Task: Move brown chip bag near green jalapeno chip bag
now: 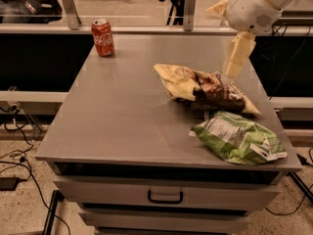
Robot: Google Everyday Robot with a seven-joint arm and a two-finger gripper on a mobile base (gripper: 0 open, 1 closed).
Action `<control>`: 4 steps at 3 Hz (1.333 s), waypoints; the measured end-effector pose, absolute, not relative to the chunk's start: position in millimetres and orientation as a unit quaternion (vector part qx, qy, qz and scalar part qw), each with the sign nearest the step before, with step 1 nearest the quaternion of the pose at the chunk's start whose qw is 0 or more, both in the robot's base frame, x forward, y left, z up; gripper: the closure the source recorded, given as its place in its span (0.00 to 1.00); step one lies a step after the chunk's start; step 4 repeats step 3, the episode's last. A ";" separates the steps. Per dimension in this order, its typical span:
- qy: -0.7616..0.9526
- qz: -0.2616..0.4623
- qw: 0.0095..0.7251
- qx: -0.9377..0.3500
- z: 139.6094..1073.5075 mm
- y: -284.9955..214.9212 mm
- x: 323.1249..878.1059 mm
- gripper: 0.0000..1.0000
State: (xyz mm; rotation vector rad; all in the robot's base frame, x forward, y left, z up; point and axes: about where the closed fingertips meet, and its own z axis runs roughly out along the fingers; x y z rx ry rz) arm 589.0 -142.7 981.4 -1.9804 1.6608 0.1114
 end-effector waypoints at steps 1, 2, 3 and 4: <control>0.621 0.026 0.285 -0.729 993.6 -166.3 591.3 0.00; 0.650 0.000 0.312 -0.693 1006.8 -198.4 597.0 0.00; 0.650 0.000 0.312 -0.693 1006.8 -198.4 597.0 0.00; 0.650 0.000 0.312 -0.693 1006.8 -198.4 597.0 0.00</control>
Offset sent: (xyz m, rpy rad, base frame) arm 0.0090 -0.1013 0.0455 0.0587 -0.1454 -0.2727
